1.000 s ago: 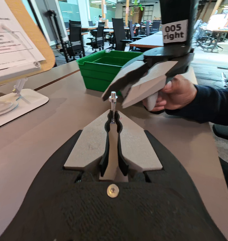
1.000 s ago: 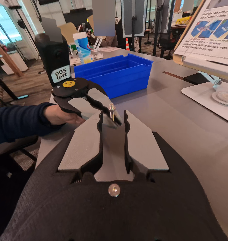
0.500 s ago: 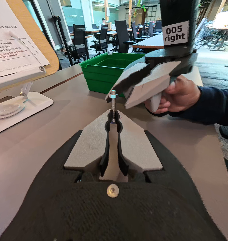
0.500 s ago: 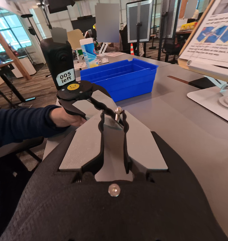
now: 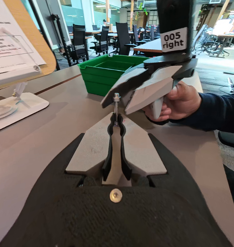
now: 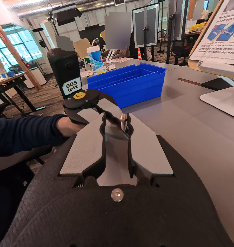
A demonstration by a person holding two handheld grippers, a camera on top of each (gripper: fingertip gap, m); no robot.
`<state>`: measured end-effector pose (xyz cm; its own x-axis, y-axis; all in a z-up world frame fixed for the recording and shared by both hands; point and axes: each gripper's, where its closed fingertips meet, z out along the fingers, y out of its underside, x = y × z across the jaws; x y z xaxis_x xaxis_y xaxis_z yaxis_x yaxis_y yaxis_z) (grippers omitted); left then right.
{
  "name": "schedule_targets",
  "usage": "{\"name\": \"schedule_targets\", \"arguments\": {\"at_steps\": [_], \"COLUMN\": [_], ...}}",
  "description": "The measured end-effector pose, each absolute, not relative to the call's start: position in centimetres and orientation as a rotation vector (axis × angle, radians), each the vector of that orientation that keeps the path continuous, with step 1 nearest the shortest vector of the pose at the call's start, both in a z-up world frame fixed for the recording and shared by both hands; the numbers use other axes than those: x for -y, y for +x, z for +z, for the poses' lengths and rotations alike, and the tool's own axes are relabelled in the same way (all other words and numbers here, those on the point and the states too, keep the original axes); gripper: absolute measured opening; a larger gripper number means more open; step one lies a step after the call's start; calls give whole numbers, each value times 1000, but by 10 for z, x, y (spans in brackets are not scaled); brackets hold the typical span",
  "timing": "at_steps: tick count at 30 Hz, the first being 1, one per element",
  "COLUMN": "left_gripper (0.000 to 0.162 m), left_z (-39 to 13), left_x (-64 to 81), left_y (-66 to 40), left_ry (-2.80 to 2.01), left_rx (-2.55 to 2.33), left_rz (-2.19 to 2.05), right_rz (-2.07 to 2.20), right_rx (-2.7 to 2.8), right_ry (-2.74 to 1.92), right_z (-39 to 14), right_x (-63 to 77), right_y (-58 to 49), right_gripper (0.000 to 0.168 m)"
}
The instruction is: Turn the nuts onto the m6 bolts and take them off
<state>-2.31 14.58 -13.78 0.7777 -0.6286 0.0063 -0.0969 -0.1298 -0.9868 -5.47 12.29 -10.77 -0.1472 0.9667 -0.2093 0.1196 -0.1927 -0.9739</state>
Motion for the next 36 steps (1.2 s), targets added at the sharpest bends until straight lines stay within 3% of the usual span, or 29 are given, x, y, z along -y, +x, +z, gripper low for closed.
{"name": "schedule_targets", "arguments": {"at_steps": [36], "left_gripper": [4], "left_z": [-139], "left_x": [-141], "left_y": [-10], "left_ry": [-1658], "left_rx": [-639], "left_rz": [-489], "right_rz": [1327], "right_rx": [1327], "right_ry": [-1314], "right_z": [-108], "right_x": [-122], "right_y": [-57], "right_gripper": [24]}}
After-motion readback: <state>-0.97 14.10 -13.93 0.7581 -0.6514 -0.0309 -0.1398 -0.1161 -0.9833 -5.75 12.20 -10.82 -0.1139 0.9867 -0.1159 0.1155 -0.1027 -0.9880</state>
